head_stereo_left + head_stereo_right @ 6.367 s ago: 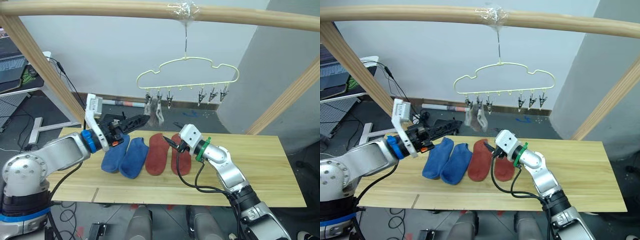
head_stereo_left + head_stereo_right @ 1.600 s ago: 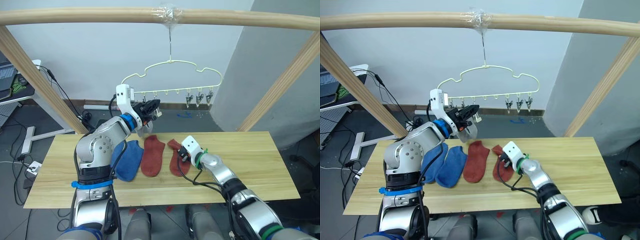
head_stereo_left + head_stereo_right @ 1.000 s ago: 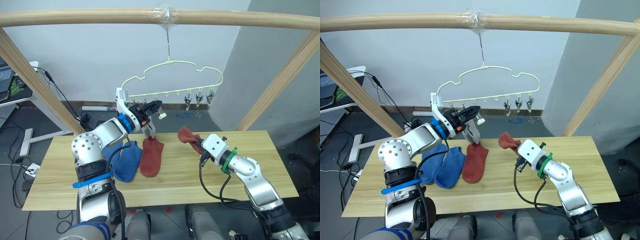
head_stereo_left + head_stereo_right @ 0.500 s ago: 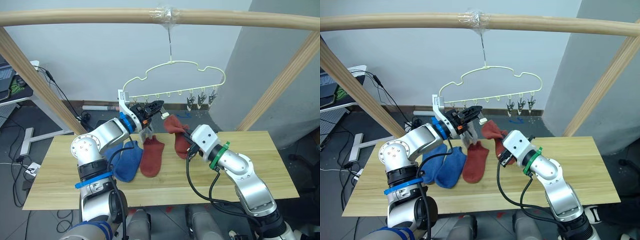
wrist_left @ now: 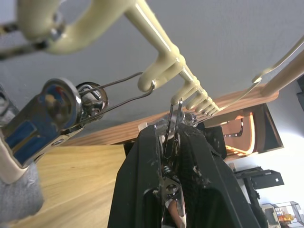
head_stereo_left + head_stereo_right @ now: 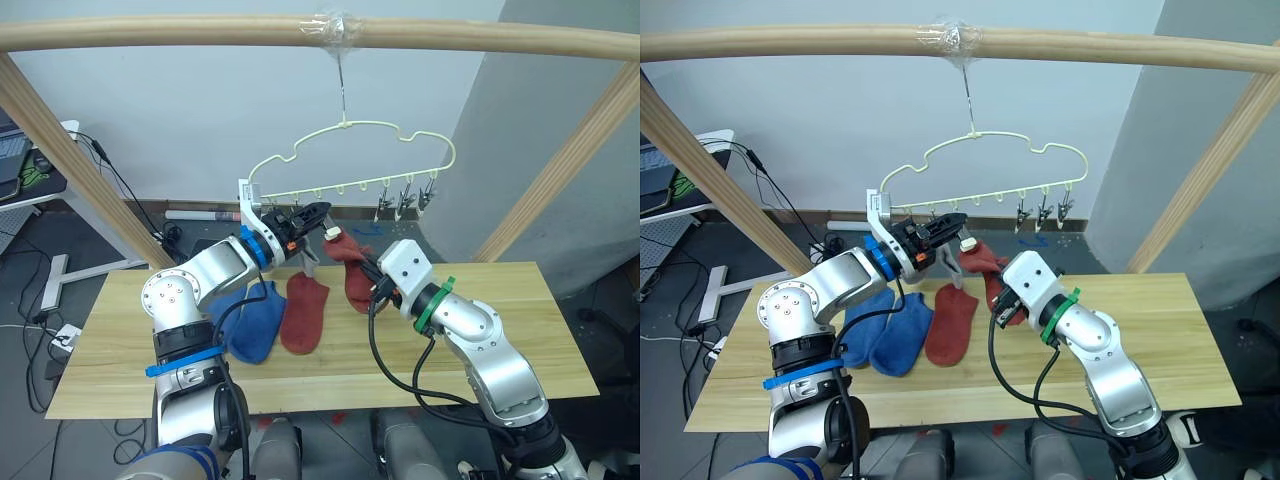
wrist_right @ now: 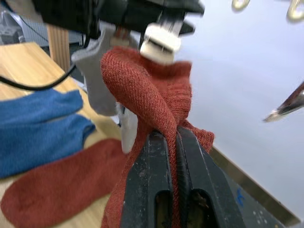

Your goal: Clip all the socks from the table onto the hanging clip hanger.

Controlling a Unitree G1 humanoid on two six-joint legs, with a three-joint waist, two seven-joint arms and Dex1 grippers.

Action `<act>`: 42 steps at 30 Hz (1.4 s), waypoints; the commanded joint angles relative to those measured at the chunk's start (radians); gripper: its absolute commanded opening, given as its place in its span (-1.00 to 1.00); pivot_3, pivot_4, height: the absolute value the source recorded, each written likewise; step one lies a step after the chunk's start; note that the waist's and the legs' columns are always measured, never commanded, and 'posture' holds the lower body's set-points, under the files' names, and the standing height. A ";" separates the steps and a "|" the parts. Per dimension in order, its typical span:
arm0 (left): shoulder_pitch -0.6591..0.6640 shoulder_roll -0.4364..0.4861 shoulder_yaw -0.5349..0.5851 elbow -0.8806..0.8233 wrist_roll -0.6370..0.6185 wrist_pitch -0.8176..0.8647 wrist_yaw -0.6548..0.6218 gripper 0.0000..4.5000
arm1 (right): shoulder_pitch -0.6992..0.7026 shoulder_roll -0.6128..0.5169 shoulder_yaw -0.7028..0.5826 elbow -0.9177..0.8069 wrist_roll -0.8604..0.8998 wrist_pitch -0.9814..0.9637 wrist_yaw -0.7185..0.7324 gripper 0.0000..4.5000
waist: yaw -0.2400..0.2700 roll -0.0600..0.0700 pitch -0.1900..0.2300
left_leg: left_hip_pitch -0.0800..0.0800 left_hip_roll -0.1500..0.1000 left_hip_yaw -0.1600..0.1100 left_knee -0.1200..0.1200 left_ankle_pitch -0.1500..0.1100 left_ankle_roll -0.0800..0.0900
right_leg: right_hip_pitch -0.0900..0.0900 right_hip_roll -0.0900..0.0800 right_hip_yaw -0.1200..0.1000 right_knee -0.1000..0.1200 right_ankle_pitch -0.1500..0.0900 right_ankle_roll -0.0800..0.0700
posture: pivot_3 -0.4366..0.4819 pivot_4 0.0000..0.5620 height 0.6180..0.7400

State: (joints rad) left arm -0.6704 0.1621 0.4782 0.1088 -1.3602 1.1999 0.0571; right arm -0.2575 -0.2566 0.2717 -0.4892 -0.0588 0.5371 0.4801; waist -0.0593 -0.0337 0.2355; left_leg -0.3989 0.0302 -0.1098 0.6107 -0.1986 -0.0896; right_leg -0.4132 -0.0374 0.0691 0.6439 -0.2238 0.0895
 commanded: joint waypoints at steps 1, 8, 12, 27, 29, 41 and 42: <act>0.005 0.019 -0.010 -0.028 -0.032 -0.009 0.000 -0.91 | 0.007 -0.016 -0.015 -0.072 0.021 0.009 0.005 -1.00 | 0.001 0.000 0.000 | 0.000 0.000 0.000 0.000 0.000 0.000 | 0.000 0.000 0.000 0.000 0.000 0.000 | -0.15 -0.35 1.00; 0.010 0.034 -0.024 -0.024 -0.040 -0.023 -0.001 -0.91 | 0.009 -0.031 -0.023 -0.109 0.058 0.032 0.009 -1.00 | 0.001 0.000 0.000 | 0.000 0.000 0.000 0.000 0.000 0.000 | -0.001 0.000 0.000 0.000 0.000 0.000 | -0.15 -0.33 1.00; 0.014 0.036 -0.031 -0.026 -0.044 -0.028 0.000 -0.91 | 0.005 -0.035 -0.021 -0.115 0.068 0.040 0.004 -1.00 | 0.001 0.000 0.000 | 0.000 0.000 0.000 0.000 0.000 0.000 | -0.001 0.000 0.000 0.000 -0.002 -0.003 | -0.15 -0.32 1.00; 0.018 0.049 -0.056 -0.044 -0.069 -0.047 -0.007 -0.91 | -0.045 -0.013 0.002 -0.071 0.068 0.083 -0.020 -1.00 | 0.001 0.000 0.000 | -0.001 0.000 0.000 0.000 0.000 0.000 | -0.002 0.000 0.000 0.000 -0.002 -0.004 | -0.14 -0.30 1.00; 0.021 0.053 -0.060 -0.057 -0.071 -0.050 -0.018 -0.91 | -0.056 -0.001 0.004 -0.061 0.067 0.083 -0.030 -1.00 | 0.001 0.000 0.000 | -0.001 0.000 0.000 0.000 0.000 0.000 | -0.002 0.000 0.000 0.000 -0.002 -0.004 | -0.14 -0.30 1.00; 0.046 0.074 -0.069 -0.086 -0.115 -0.057 -0.026 0.30 | -0.090 0.028 0.006 0.021 0.069 0.048 -0.046 -1.00 | 0.001 0.000 0.000 | -0.002 0.000 0.000 -0.001 0.000 0.000 | -0.003 0.000 0.000 0.000 -0.003 -0.005 | -0.12 -0.29 1.00; 0.050 0.078 -0.070 -0.089 -0.122 -0.055 -0.023 0.40 | -0.094 0.034 0.006 0.036 0.070 0.041 -0.048 -1.00 | 0.001 0.000 0.000 | -0.002 0.000 0.000 -0.001 0.000 0.000 | -0.003 0.000 0.000 0.000 -0.003 -0.005 | -0.12 -0.29 1.00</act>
State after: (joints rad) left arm -0.6238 0.2240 0.4054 0.0679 -1.4449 1.1473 0.0351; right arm -0.3366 -0.2339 0.2766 -0.4560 0.0039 0.6124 0.4386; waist -0.0582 -0.0338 0.2357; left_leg -0.4010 0.0303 -0.1095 0.6100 -0.1986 -0.0895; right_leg -0.4165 -0.0374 0.0693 0.6440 -0.2267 0.0845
